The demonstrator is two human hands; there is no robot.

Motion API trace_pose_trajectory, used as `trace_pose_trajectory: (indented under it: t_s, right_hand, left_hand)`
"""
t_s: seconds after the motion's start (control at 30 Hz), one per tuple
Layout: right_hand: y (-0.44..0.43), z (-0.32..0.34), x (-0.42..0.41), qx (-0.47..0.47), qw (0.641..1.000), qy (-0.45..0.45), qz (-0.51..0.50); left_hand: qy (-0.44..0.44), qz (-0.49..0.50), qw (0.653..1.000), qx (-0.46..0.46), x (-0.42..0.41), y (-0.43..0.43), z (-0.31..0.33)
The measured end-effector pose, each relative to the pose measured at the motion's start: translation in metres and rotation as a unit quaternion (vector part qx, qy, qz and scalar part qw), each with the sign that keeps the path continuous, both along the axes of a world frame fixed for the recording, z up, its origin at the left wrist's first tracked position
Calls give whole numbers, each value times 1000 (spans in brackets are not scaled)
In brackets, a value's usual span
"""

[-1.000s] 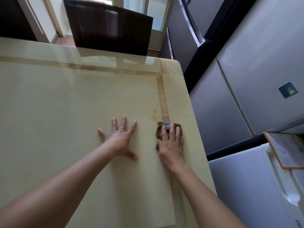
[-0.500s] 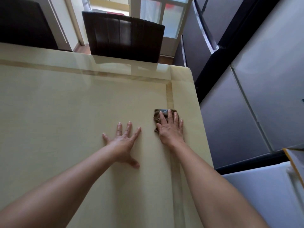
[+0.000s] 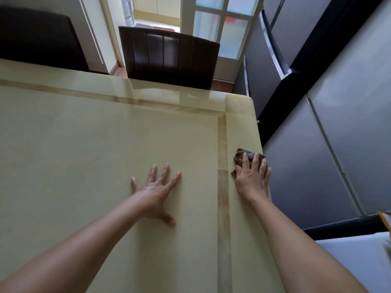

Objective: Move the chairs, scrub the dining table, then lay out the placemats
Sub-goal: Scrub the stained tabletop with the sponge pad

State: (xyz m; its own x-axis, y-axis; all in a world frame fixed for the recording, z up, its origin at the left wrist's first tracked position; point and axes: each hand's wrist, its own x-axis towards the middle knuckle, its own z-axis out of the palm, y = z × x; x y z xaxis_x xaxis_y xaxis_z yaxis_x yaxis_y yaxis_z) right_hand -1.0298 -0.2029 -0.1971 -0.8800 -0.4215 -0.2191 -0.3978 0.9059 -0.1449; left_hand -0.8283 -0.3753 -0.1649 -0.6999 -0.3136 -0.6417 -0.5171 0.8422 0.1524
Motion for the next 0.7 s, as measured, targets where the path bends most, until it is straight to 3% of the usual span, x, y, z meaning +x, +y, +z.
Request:
trace_pose_trajectory:
  t_s: [0.13, 0.27, 0.4, 0.7]
  right_hand:
    - [-6, 1, -1, -4, 1000, -10, -23]
    - [-11, 0, -4, -4, 999, -9, -49]
    - [-25, 3, -2, 9, 997, -26, -73]
    - [-107, -1, 18, 4, 994, -47, 103]
  left_hand:
    - [12, -13, 999, -32, -1, -3, 0]
    - [83, -17, 992, -93, -20, -18, 6]
    - [90, -19, 992, -80, -53, -47, 5]
    - [53, -16, 998, -34, -108, -77, 4]
